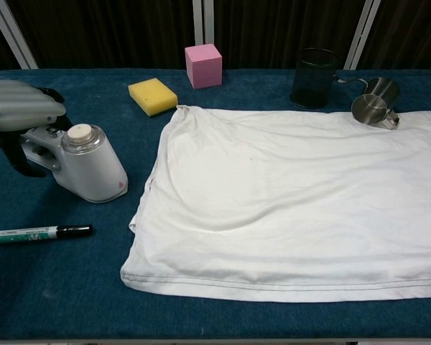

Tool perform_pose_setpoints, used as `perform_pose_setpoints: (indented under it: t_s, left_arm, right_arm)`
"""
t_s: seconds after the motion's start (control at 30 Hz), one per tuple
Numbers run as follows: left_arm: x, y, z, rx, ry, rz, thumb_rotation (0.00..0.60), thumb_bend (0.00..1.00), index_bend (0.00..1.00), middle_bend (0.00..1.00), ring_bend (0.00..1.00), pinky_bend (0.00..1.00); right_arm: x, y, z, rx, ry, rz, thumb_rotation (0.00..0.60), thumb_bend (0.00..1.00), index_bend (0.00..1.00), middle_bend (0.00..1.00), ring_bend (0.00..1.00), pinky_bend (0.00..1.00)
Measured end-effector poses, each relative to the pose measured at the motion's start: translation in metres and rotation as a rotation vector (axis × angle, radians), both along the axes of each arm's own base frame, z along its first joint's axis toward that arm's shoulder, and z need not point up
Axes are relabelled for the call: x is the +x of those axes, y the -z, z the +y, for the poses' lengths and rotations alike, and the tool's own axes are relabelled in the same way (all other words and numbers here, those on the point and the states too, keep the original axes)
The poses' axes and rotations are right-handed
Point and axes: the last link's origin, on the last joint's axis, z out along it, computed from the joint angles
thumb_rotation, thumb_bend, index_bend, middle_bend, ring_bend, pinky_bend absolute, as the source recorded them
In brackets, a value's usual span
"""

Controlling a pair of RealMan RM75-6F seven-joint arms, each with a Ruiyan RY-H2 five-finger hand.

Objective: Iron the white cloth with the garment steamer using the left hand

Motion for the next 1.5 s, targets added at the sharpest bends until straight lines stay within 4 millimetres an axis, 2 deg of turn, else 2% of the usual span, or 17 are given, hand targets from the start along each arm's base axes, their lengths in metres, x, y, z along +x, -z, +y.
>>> perform_pose_setpoints:
  t_s: [0.37,0.47,0.6,0.7,0.87,0.93,1.07,1.27,1.4,1.5]
  left_arm:
    - [-0.005,0.000,0.002,-0.023,-0.065,-0.016,0.600,0.17,0.70,0.74,0.61,0.00]
    - [-0.006,0.000,0.002,-0.033,-0.089,-0.035,0.600,0.23,0.73,0.76,0.63,0.00]
    - [-0.007,-0.002,0.001,-0.049,-0.120,-0.063,0.600,0.37,0.75,0.79,0.66,0.02]
    - [-0.006,-0.003,0.001,-0.054,-0.137,-0.087,0.600,0.46,0.77,0.81,0.68,0.15]
    - [-0.007,-0.008,0.001,-0.059,-0.152,-0.120,0.600,0.60,0.80,0.86,0.71,0.46]
    - [-0.007,-0.010,0.001,-0.061,-0.157,-0.135,0.600,0.63,0.81,0.87,0.72,0.51]
    - [-0.006,-0.015,0.002,-0.062,-0.165,-0.170,0.600,0.70,0.83,0.90,0.75,0.58]
    - [0.000,-0.026,0.006,-0.074,-0.200,-0.254,0.600,0.75,0.83,0.91,0.76,0.58]
    - [0.022,-0.036,0.011,-0.093,-0.172,-0.322,0.600,0.75,0.83,0.91,0.76,0.58]
    - [0.043,-0.036,0.016,-0.120,-0.119,-0.334,0.600,0.75,0.83,0.91,0.76,0.58]
  right_arm:
    - [-0.001,0.000,-0.001,-0.006,0.003,-0.006,0.600,0.17,0.10,0.11,0.00,0.00]
    - [-0.001,0.000,0.000,-0.008,0.004,-0.008,0.600,0.17,0.10,0.11,0.00,0.00]
    - [-0.001,-0.001,-0.001,-0.012,0.003,-0.010,0.600,0.17,0.10,0.11,0.00,0.00]
    - [-0.001,-0.001,-0.001,-0.011,0.000,-0.009,0.600,0.17,0.10,0.11,0.00,0.00]
    - [0.001,0.002,-0.001,0.007,-0.004,-0.006,0.600,0.17,0.11,0.11,0.00,0.00]
    - [0.002,0.002,-0.001,0.014,-0.007,-0.005,0.600,0.17,0.11,0.11,0.00,0.00]
    - [0.004,0.003,-0.001,0.021,-0.014,-0.006,0.600,0.17,0.11,0.11,0.00,0.03]
    - [0.006,0.010,-0.001,0.060,-0.026,0.007,0.600,0.17,0.13,0.11,0.00,0.10]
    - [0.012,0.019,-0.004,0.105,-0.052,0.017,0.600,0.18,0.14,0.11,0.00,0.12]
    - [0.019,0.030,-0.007,0.141,-0.084,0.017,0.600,0.29,0.14,0.11,0.01,0.16]
